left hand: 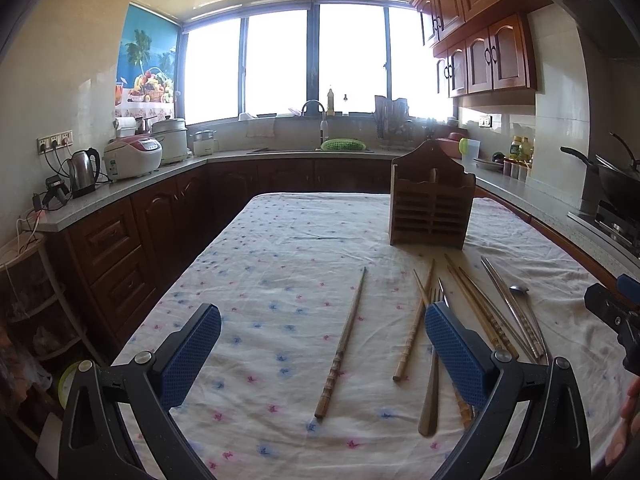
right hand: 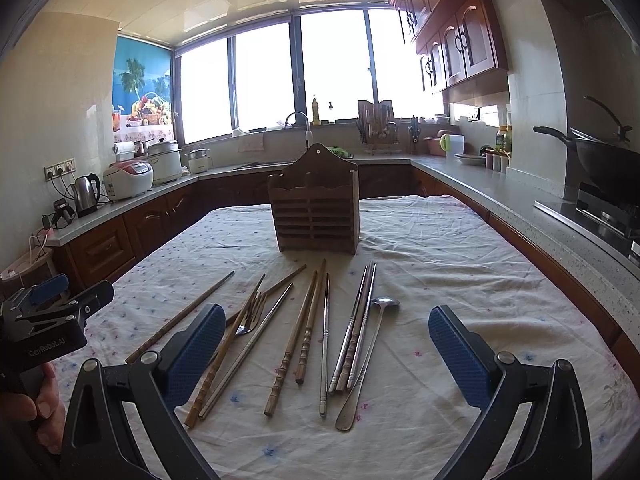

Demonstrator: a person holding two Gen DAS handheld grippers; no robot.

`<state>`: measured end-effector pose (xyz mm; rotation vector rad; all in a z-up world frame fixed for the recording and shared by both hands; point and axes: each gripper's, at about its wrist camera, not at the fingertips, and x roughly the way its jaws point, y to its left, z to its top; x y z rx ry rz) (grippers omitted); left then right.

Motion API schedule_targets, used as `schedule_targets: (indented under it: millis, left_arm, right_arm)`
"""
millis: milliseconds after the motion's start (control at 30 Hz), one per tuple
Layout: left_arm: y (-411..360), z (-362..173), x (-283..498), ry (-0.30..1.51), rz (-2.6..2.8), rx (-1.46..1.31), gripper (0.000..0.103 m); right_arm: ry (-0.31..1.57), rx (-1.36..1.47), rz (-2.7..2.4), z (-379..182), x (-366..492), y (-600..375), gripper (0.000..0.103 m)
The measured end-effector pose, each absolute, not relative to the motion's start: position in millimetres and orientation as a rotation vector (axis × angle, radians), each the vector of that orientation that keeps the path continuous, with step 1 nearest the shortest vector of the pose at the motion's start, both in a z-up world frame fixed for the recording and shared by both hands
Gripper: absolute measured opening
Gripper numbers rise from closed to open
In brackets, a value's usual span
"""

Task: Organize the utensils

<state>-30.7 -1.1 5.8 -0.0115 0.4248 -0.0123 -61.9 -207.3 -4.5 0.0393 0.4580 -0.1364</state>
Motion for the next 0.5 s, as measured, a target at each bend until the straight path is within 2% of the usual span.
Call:
schedule_targets:
  millis: [500]
  left_arm:
    - [-2.2, 3.6, -27.8, 0.432, -0.015, -0.011, 0.102]
  right_arm:
    - [0.458, 0.047, -0.132, -3.4, -62.5, -208.0, 0.102]
